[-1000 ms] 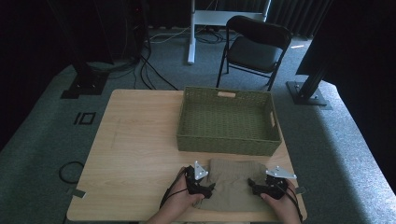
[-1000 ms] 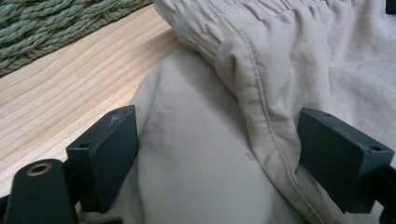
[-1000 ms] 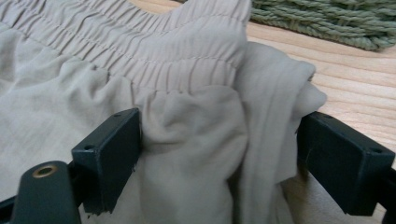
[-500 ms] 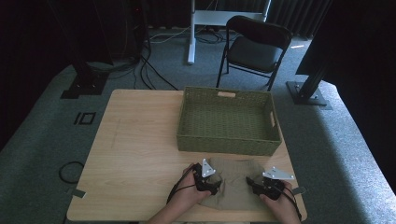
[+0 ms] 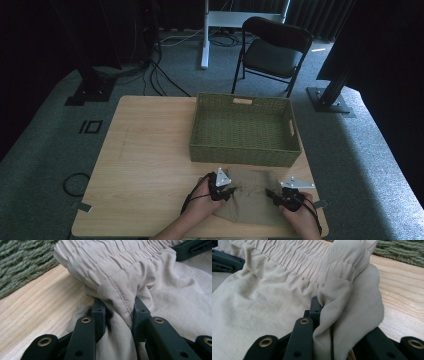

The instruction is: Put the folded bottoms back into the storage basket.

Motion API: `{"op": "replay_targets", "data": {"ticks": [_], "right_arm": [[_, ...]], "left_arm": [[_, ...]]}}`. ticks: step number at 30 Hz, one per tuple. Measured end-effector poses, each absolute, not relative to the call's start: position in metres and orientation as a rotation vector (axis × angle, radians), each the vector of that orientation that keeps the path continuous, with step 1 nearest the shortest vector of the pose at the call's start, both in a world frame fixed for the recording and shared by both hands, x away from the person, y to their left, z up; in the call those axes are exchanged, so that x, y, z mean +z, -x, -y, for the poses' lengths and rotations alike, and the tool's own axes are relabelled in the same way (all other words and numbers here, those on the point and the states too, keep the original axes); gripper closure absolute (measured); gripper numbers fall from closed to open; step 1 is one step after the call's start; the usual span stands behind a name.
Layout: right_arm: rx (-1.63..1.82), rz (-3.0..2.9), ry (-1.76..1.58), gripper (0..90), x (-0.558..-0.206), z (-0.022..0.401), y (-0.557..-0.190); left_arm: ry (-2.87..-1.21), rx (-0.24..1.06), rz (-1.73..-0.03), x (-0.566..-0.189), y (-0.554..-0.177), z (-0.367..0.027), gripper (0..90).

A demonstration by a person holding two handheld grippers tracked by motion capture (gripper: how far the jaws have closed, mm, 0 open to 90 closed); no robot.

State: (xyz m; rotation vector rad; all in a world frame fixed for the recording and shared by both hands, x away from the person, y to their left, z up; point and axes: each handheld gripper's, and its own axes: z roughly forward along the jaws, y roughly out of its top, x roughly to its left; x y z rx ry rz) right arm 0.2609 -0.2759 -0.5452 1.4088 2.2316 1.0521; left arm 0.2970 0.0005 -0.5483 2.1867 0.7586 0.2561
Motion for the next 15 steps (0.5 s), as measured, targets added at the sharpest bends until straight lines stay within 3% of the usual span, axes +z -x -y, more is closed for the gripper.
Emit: {"op": "replay_targets", "data": {"ticks": [15], "right_arm": [[1.153, -2.26, -1.318, 79.1, -0.507, 0.27, -0.264]], "left_arm": [[-2.138, 0.254, -0.736, -0.512, -0.293, -0.024, 75.6]]}}
